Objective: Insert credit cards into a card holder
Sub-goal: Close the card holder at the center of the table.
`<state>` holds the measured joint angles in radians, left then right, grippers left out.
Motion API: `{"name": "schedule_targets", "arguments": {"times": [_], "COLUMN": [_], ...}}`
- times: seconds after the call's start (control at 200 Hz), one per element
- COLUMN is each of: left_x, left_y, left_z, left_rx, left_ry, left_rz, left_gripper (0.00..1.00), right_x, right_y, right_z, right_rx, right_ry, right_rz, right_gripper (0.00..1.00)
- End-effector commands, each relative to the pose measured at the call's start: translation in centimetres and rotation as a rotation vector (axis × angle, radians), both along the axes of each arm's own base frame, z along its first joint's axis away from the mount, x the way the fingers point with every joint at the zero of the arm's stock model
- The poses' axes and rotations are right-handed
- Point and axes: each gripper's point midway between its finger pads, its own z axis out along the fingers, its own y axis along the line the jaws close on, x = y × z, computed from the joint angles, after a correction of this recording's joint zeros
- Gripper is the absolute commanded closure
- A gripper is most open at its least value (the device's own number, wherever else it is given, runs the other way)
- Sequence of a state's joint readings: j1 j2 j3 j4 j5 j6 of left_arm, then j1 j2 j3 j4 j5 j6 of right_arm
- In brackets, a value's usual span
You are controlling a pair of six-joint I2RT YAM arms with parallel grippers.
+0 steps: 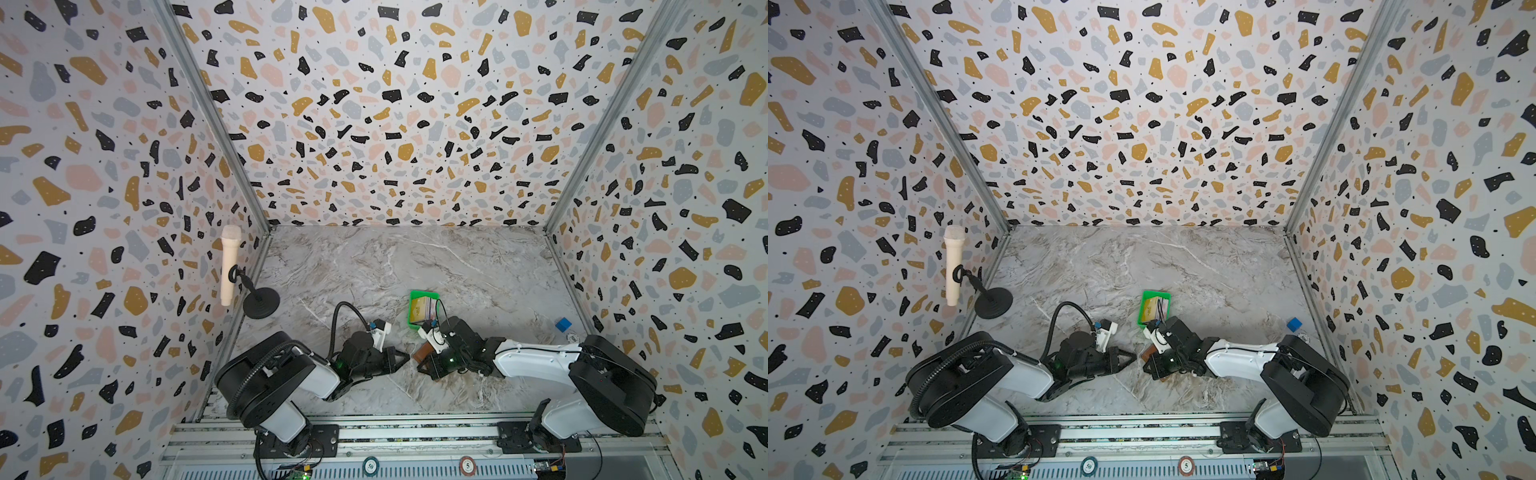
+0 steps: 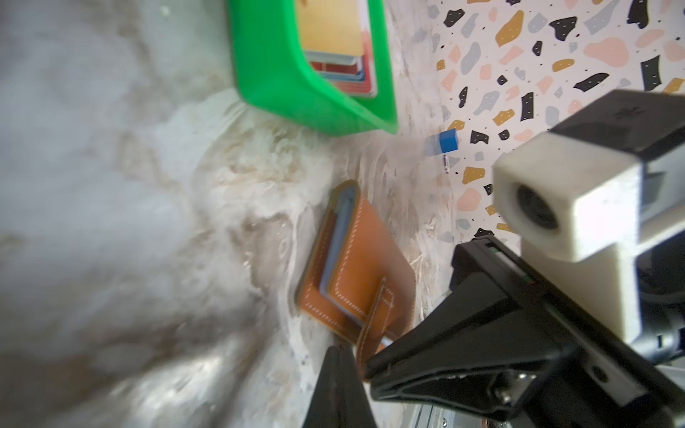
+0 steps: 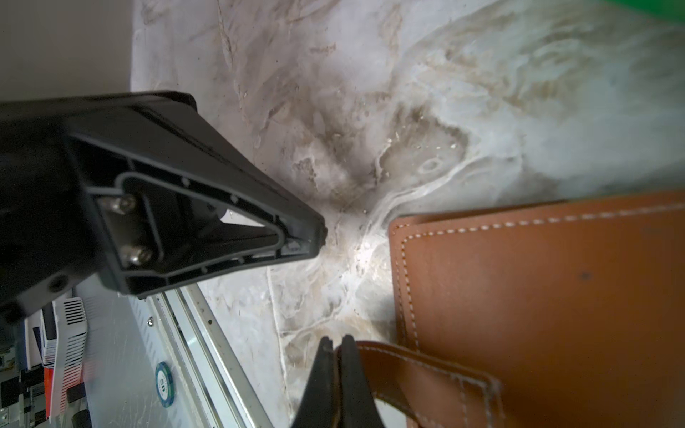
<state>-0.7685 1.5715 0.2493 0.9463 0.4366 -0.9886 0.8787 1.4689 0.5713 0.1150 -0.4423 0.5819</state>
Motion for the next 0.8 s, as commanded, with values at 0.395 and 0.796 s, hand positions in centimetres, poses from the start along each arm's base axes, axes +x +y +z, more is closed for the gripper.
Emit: {"name": "schedule_targets", "arguments": {"times": [0.395,0.796], "left_x": [0.0,-0.9], "left_y": [-2.6,-1.6], "left_z": [-2.3,-3.8], "left_rx": [0.047,0.111], "left_ry": [0.029,0.043], "left_rz": [-0.067,-0.084], "left_gripper": [1.00,1.00], "right_x": [-0.8,4.7], "right_y": [1.0,-6.5], "right_z": [2.0,4.3], "right_rx": [0.015,0.012], "right_ry": [-0.057,-0.113], "right_rz": [0.068,-0.182], "right_gripper": [0.83,0.49]}}
